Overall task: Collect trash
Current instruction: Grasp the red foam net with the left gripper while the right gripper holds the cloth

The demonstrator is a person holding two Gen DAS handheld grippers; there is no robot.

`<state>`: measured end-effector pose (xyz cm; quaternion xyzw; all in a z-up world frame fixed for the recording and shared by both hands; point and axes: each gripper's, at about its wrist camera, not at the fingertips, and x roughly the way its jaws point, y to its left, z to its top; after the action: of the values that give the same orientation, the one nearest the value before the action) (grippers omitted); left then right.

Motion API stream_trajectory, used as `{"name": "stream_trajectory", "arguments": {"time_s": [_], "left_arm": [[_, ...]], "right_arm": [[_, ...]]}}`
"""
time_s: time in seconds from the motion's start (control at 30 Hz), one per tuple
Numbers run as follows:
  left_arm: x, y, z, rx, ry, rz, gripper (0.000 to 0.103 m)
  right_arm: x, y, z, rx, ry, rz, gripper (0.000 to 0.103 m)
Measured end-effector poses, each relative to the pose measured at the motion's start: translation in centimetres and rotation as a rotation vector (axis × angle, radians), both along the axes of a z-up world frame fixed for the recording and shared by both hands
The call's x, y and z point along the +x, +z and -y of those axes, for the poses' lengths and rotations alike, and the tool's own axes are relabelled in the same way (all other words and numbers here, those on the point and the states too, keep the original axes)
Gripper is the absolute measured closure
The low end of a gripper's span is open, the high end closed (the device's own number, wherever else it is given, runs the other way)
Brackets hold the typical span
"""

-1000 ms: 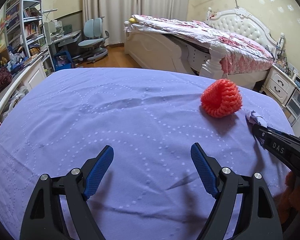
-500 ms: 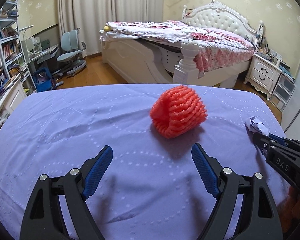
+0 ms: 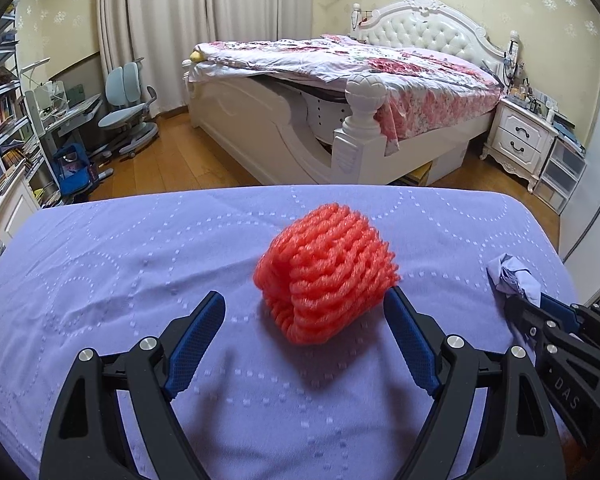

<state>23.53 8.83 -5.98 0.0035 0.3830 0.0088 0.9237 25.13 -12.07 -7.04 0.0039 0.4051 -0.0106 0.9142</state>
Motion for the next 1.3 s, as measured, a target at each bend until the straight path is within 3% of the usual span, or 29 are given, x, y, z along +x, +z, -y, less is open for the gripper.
{"name": "stream_trajectory", "arguments": {"time_s": [0.37,0.63,0.9,1.3], "left_arm": [[1.7,-0.4,1.3,0.048,-0.052,-0.027,0.02],[1.7,-0.4,1.3,0.042,-0.062,-0.032,0.048],[0.6,-0.1,1.2,0.041,-0.069,-0.019,0.055],[-4.3,0.5,1.1,-0.01,-0.037,-0.02,0.056]], "right_arm": [[0.2,-0.2,-0.3,0.011,0.003,0.0,0.082],[0.4,-0.3,-0.3,0.017,0.004,0.001,0.082],[-0.8,-0.2,-0.5,0.021,0.018,0.007,0.083],[-5.1,0.2,-0.7,0.03,0.05,0.018,0.083]]}}
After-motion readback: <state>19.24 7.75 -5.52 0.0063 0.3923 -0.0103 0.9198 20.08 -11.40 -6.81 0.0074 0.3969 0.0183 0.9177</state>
